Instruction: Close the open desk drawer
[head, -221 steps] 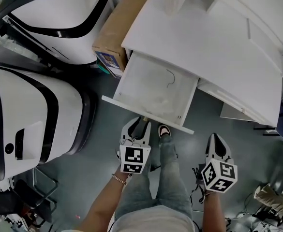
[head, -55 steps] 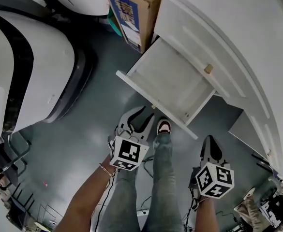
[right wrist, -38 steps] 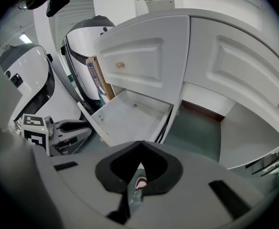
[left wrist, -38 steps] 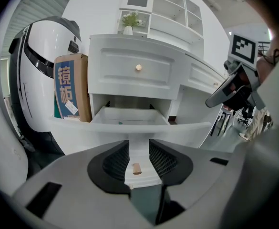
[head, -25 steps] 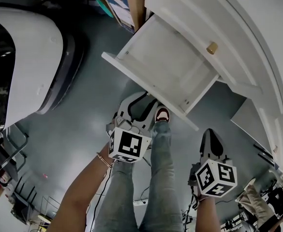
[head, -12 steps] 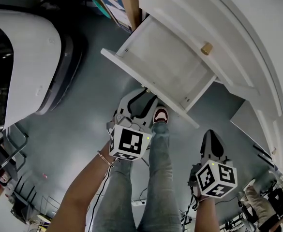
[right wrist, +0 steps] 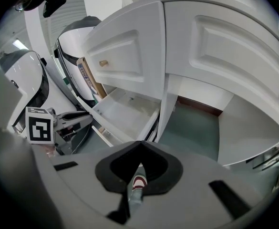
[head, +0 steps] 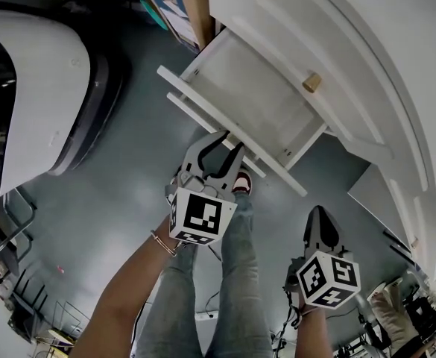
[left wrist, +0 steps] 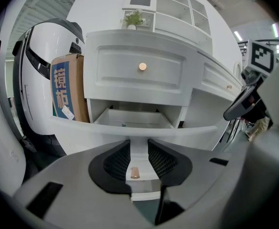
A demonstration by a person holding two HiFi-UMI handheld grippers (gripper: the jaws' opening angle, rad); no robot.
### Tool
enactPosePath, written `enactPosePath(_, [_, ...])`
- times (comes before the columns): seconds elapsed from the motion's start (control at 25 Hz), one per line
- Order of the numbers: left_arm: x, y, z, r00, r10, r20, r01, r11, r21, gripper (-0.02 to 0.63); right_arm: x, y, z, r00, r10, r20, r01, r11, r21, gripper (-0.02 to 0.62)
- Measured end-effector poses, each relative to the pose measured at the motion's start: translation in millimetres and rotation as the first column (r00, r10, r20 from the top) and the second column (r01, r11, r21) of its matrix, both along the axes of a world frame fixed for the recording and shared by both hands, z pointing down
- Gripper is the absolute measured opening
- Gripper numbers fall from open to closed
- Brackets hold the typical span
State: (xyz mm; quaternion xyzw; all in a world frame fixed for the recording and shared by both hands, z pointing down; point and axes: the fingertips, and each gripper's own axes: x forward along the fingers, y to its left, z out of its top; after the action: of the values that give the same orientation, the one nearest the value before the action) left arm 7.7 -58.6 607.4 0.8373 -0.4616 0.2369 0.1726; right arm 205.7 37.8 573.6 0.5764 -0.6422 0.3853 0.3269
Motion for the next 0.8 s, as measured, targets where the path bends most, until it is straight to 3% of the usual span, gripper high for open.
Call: enactPosePath(0.8, [27, -48, -4, 0.999, 0.023, 0.047, -0.025, 0.998, 0.061, 0.126, 25, -8, 0, 1.0, -0.005, 0.009, 0.005, 1.0, 0.006, 0.006])
